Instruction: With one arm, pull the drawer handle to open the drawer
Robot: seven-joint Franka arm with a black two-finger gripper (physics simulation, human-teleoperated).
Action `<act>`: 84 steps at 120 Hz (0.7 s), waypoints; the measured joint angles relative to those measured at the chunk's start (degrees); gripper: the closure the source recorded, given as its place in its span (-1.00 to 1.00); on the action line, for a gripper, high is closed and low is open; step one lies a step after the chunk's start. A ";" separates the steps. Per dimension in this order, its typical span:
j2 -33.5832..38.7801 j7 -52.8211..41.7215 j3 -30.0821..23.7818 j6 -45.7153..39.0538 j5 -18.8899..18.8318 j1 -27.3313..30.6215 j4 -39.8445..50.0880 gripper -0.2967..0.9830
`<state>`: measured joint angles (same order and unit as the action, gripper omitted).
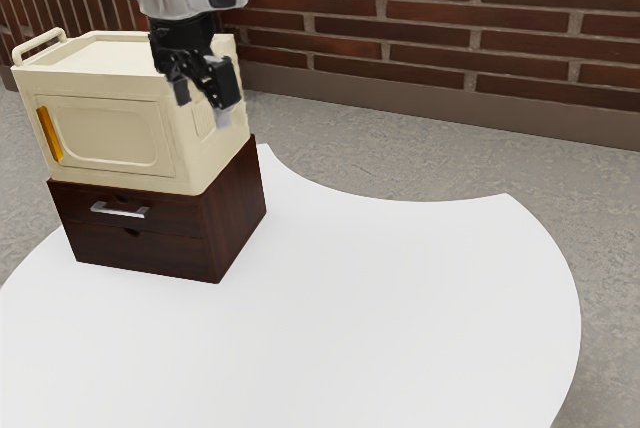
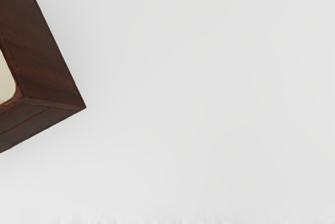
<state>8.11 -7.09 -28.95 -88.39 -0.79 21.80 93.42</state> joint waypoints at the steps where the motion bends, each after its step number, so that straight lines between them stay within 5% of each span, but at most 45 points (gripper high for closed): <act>1: 0.77 0.08 0.12 -0.13 0.07 1.23 0.97 -0.53; 10: 8.98 0.74 3.33 -1.83 0.97 5.02 11.11 -0.53; 19: 18.06 1.38 16.94 -4.33 0.75 -8.87 21.29 -0.53; 35: 29.46 2.69 27.37 -7.73 0.48 -17.24 35.15 -0.54; 65: 34.86 -5.92 30.38 -11.32 -2.22 -16.67 44.80 -0.54; 84: 35.13 -18.93 24.95 -12.69 -2.95 -9.82 48.18 -0.54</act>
<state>43.25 -26.02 -4.01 -101.07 -3.74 11.98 141.60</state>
